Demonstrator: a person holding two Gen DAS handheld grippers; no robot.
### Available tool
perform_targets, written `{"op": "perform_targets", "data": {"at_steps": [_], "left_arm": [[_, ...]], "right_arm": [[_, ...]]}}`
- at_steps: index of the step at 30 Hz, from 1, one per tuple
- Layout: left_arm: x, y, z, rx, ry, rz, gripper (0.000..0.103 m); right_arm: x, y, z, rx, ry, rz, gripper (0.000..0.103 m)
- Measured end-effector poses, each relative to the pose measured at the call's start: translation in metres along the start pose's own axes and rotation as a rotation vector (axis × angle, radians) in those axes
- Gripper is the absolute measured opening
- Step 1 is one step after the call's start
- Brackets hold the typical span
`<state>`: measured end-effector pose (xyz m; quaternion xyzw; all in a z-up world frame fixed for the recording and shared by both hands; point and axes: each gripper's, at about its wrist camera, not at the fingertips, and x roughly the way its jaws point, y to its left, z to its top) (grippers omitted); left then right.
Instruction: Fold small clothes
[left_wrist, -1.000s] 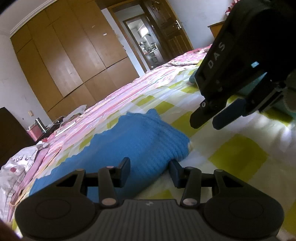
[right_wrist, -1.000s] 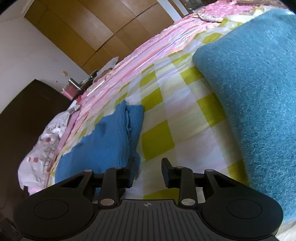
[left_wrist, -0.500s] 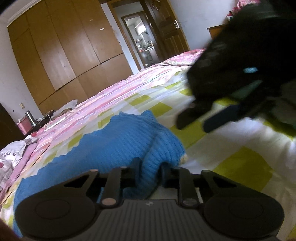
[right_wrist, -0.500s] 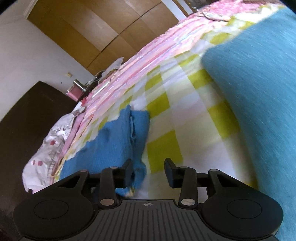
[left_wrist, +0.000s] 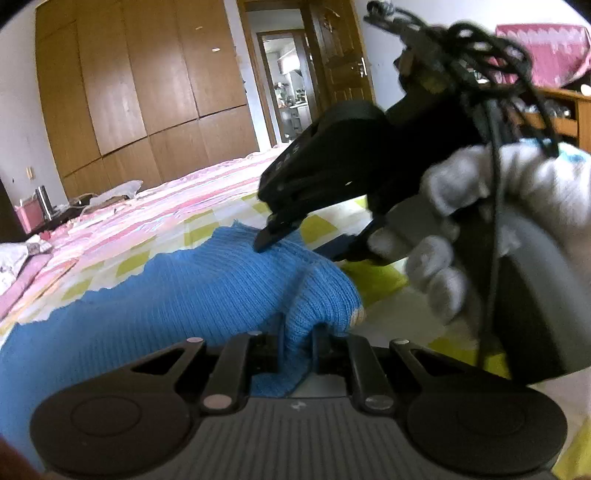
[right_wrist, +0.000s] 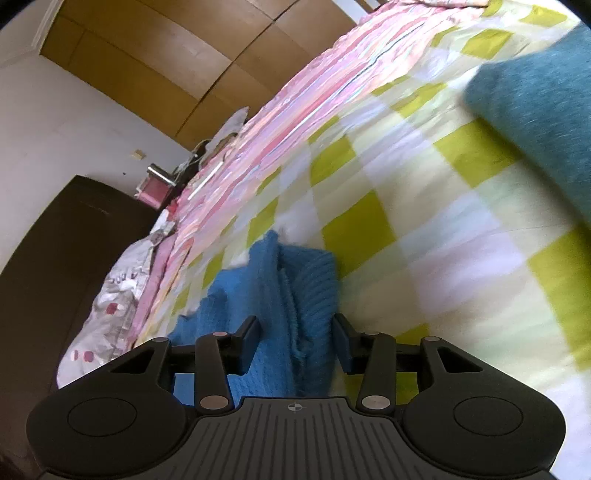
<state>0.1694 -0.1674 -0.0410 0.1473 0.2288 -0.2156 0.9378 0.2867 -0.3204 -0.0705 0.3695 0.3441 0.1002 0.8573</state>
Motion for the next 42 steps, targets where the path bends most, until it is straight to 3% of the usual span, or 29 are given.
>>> {"op": "perform_targets", "data": {"at_steps": [14,19,23,28,42], "left_arm": [[-0.006,0.008,-0.003,-0.076,-0.023,-0.037,0.018],[-0.001,0.017,0.001,-0.086,-0.018,-0.040,0.017],[-0.002,0.018,0.003,-0.084,-0.024,-0.043,0.017],[-0.008,0.026,0.006,-0.111,-0.036,-0.052,0.017],[-0.057,0.106,0.020,-0.353,-0.115,-0.052,0.017]], "right_arm": [[0.016,0.000,0.009,0.042,-0.002,0.046,0.043],[0.024,0.006,0.012,0.004,0.010,0.035,0.042],[0.022,0.010,0.011,-0.023,0.016,-0.009,0.025],[0.014,0.010,0.011,0.019,0.009,-0.009,0.021],[0.005,0.095,0.018,-0.026,-0.039,0.043,0.019]]}}
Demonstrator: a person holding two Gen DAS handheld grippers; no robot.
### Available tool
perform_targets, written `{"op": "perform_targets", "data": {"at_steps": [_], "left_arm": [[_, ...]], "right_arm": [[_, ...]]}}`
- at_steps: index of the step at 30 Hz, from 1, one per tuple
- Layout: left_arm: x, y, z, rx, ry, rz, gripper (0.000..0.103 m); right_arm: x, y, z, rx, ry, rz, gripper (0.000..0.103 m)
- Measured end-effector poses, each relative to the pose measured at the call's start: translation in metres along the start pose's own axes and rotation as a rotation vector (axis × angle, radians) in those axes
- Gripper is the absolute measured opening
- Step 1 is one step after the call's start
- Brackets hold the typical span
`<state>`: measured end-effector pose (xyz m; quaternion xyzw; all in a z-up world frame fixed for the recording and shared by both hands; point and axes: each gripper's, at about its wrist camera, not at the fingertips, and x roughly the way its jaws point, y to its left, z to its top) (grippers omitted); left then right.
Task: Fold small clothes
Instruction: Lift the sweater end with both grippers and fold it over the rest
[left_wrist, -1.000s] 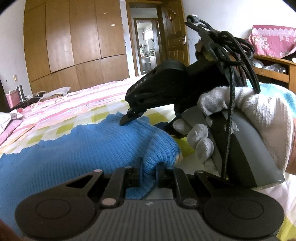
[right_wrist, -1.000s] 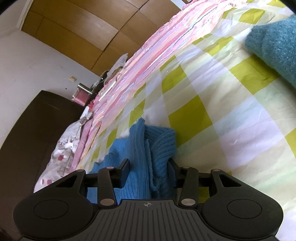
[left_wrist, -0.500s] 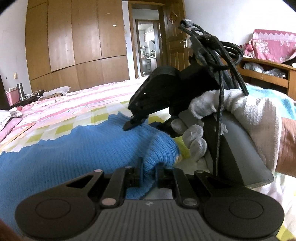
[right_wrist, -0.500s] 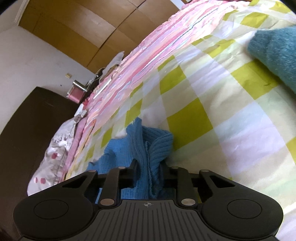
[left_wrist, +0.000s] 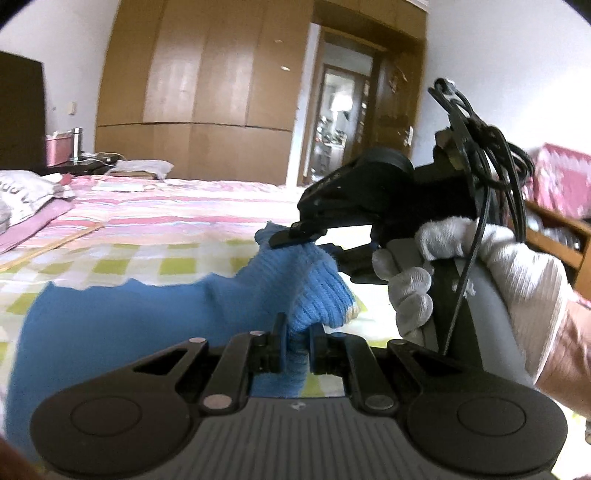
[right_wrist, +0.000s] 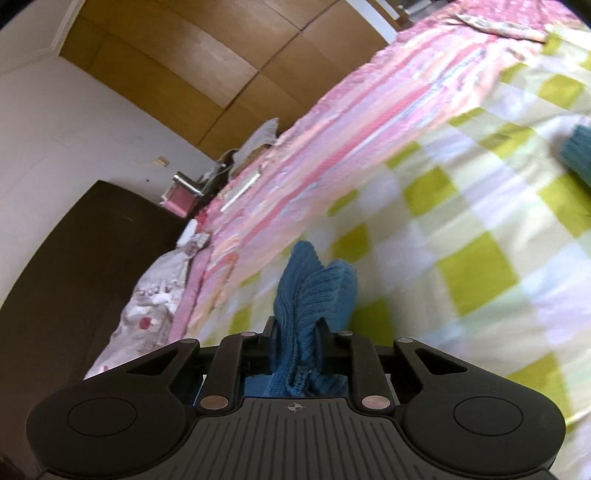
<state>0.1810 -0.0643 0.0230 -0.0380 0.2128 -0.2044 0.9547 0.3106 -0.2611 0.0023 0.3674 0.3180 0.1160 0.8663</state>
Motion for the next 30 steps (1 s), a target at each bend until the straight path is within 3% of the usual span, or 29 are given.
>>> {"op": "perform_targets", "data": {"at_steps": [13,30], "left_arm": [[-0.043,0.076,0.003,-0.086,-0.052,0.106,0.017],[-0.071,0.154,-0.023,-0.234,0.014,0.195,0.016]], "right_arm": [[0.054,0.095,-0.039,-0.126,0.078,0.039,0.018],[0.132,0.167,-0.119,-0.321,0.225,-0.022,0.018]]}}
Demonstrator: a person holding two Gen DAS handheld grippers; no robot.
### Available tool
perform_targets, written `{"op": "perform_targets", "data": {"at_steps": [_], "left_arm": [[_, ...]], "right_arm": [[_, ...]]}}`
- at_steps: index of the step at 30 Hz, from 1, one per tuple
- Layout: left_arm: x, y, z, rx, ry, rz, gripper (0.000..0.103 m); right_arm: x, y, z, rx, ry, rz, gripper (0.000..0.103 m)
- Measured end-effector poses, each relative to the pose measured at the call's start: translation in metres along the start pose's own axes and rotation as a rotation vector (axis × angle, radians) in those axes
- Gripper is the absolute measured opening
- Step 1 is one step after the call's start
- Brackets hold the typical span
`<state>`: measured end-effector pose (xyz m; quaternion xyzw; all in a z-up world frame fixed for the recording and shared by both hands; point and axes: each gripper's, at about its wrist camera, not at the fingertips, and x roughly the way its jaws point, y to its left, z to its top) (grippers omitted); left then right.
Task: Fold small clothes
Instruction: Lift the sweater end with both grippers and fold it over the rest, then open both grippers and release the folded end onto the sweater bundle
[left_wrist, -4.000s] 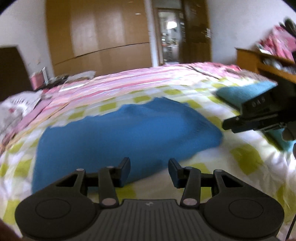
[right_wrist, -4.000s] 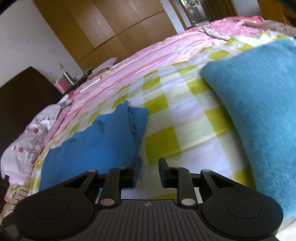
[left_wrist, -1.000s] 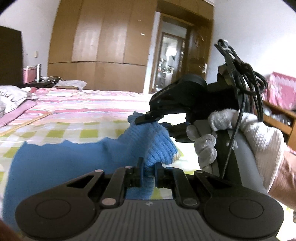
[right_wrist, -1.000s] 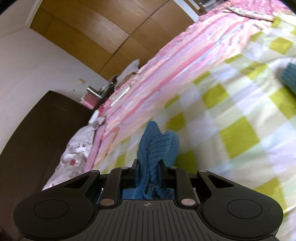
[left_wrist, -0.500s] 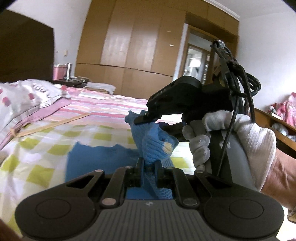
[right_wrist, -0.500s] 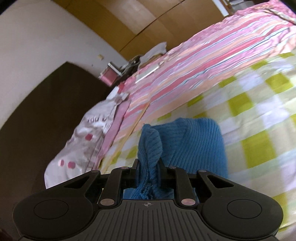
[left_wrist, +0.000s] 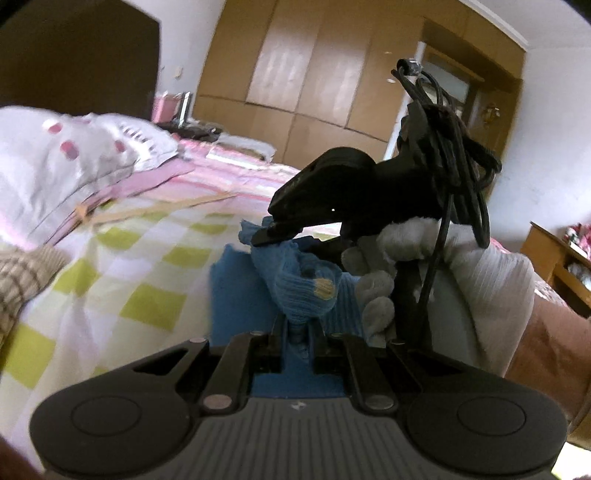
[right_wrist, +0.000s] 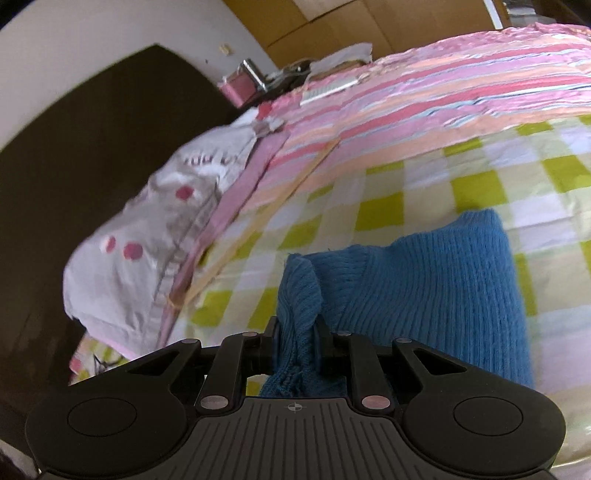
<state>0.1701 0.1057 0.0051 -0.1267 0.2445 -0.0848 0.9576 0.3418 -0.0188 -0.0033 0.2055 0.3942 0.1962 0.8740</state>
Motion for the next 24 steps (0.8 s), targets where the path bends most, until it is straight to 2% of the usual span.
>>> {"op": "perform_targets", "data": {"at_steps": [5,9,12,15,19,24], "left_arm": [[-0.003,0.014,-0.006,-0.021,0.044,0.019,0.016],[-0.004,0.019,-0.012,-0.022,0.080,0.038,0.017],[-0.012,0.024,-0.015,-0.060,0.091,0.042,0.017],[-0.022,0.029,-0.016,-0.076,0.071,0.075,0.017],[-0.031,0.033,-0.012,-0.094,0.032,0.104,0.017],[-0.032,0.017,0.003,-0.031,-0.035,0.090,0.018]], "right_arm": [[0.021,0.011,-0.011,-0.026,0.042,-0.013,0.019],[0.025,0.016,-0.013,-0.025,0.056,0.004,0.021],[0.025,0.021,-0.013,-0.015,0.073,0.032,0.021],[0.018,0.026,-0.013,-0.025,0.078,0.061,0.021],[-0.007,0.027,-0.008,-0.059,0.044,0.085,0.021],[-0.049,0.017,0.003,-0.121,-0.051,0.040,0.022]]}}
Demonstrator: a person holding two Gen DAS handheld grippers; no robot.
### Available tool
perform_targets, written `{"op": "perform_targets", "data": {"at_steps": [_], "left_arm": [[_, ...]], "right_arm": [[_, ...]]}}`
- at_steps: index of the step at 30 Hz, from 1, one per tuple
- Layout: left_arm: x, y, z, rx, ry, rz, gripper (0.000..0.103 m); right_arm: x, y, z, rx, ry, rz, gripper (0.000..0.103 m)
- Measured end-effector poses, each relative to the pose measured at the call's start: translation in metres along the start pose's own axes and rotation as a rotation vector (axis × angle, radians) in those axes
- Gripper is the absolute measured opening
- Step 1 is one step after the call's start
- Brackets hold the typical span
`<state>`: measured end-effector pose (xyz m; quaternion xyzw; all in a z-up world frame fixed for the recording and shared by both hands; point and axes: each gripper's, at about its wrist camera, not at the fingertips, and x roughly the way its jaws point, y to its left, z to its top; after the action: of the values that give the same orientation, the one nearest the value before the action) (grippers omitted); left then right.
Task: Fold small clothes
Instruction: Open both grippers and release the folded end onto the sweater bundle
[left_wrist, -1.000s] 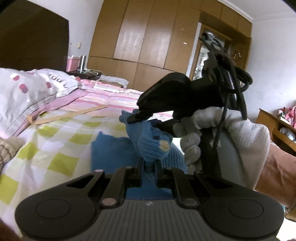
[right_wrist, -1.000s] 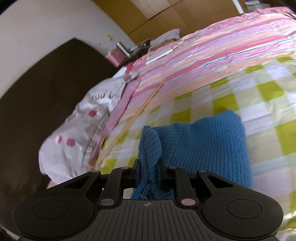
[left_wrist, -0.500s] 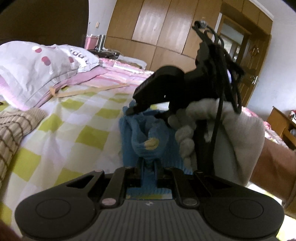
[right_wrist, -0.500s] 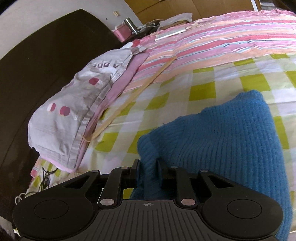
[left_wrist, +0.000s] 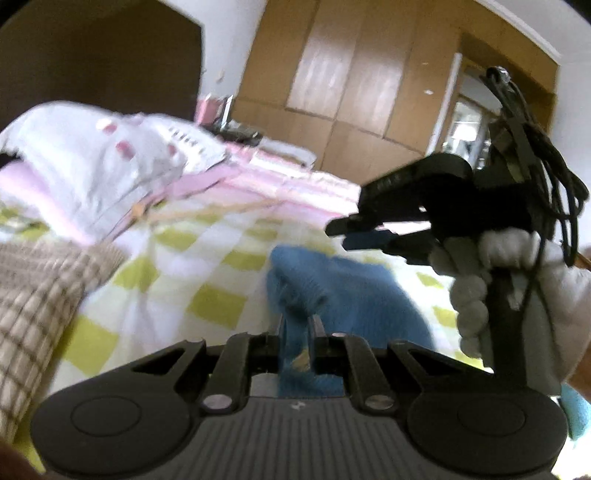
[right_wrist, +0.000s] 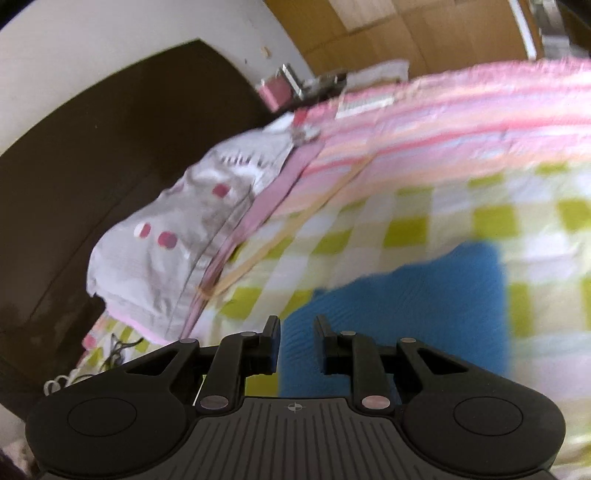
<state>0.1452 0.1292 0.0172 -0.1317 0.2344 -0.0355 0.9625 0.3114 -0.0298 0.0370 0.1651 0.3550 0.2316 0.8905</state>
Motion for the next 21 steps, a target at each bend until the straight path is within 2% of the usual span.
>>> {"op": "perform_targets", "data": {"at_steps": [4,7,11,14,16,21], "left_arm": [[0.020,-0.020,0.010,0.047,-0.015,-0.039,0.018],[0.041,-0.027,0.014,0.064,-0.004,-0.026,0.018],[0.063,-0.019,0.011,0.045,0.049,0.034,0.018],[0.073,-0.006,0.004,0.022,0.119,0.072,0.019],[0.076,0.004,-0.002,0.002,0.163,0.082,0.026],[0.075,0.014,-0.014,-0.012,0.229,0.082,0.027]], "right_arm": [[-0.029,-0.019,0.002,-0.021,-0.047,-0.062,0.022],[-0.042,-0.037,-0.007,-0.018,-0.039,-0.099,0.022],[-0.044,-0.045,-0.027,-0.065,0.005,-0.130,0.022],[-0.037,-0.045,-0.043,-0.123,0.048,-0.141,0.022],[-0.034,-0.044,-0.051,-0.161,0.060,-0.153,0.022],[-0.037,-0.042,-0.062,-0.221,0.085,-0.169,0.022]]}}
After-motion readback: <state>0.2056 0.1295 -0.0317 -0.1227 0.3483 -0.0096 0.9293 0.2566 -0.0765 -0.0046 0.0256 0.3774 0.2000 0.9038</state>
